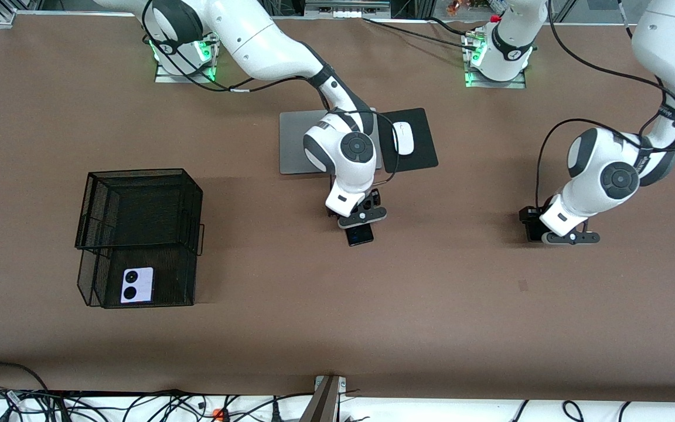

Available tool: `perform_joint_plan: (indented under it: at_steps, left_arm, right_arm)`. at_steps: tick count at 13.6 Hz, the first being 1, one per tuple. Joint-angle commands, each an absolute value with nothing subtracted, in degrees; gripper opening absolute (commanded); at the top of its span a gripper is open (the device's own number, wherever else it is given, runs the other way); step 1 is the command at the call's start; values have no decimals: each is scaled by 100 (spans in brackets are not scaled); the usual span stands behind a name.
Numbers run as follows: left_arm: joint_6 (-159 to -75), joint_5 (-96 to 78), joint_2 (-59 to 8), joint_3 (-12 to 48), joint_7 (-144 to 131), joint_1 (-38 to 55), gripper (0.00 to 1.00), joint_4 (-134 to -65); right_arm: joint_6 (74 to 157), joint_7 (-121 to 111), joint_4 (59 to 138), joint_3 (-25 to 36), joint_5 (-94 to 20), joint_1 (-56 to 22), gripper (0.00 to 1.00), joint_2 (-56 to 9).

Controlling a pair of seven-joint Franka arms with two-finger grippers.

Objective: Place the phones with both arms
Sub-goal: 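Grasp the black phone with the right gripper while the left lifts the flip phone, then place the black phone in the basket while the left gripper sets down the flip phone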

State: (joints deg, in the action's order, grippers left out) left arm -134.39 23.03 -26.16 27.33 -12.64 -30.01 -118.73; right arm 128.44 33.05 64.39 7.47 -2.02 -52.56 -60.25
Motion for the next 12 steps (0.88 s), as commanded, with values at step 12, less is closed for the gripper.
perform_joint_plan:
  at_steps: [12]
  left_arm:
    - [-10108,1257,-2522,3533,-2158,-1849,36,-9309]
  right_arm:
    - [10513,3569,6100,756,-167,-4677,0,-4371]
